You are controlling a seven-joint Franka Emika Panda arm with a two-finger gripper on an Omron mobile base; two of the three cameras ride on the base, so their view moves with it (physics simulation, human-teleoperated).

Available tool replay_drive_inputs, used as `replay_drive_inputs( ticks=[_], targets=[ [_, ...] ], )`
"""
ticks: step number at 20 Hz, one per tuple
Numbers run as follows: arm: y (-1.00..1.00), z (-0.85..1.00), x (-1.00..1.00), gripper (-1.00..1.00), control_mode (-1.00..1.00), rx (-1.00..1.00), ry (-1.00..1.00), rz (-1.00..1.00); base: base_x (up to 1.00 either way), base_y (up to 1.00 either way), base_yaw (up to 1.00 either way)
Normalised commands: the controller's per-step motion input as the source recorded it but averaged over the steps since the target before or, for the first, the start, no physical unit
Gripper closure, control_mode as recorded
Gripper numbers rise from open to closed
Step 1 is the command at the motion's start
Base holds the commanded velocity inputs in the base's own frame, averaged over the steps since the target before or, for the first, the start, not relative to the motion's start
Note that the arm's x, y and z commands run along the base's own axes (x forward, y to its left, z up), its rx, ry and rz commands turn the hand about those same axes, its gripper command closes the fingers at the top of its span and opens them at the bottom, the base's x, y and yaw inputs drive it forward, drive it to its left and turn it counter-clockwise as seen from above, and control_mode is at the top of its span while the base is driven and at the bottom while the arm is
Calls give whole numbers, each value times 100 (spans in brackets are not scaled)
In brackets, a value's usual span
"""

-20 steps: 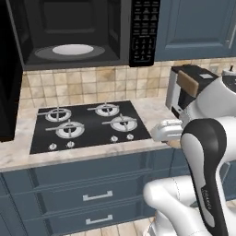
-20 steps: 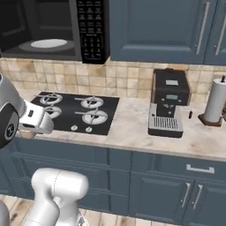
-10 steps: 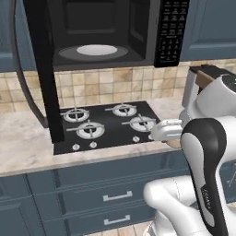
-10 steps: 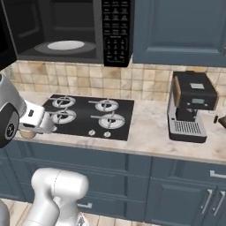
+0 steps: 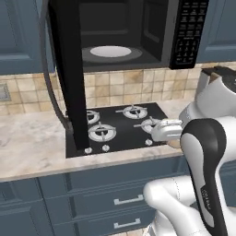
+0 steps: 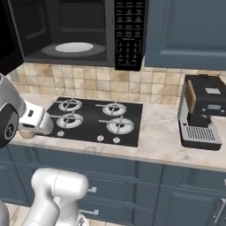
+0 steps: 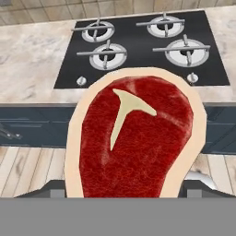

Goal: Transport the steak from the fridge to the microwave and turn on the microwave.

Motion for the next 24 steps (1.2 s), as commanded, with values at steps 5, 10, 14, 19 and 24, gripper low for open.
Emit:
replay_drive_inputs(
  ticks=[5,10,14,19,24],
  targets=[
    [0,0,0,100,100,0,0,0,41,26,4],
    [0,0,0,100,100,0,0,0,39,23,2],
    [0,0,0,100,100,0,0,0,35,19,0],
    [0,0,0,100,100,0,0,0,30,18,0],
    [0,0,0,100,100,0,0,0,28,16,1]
  ],
)
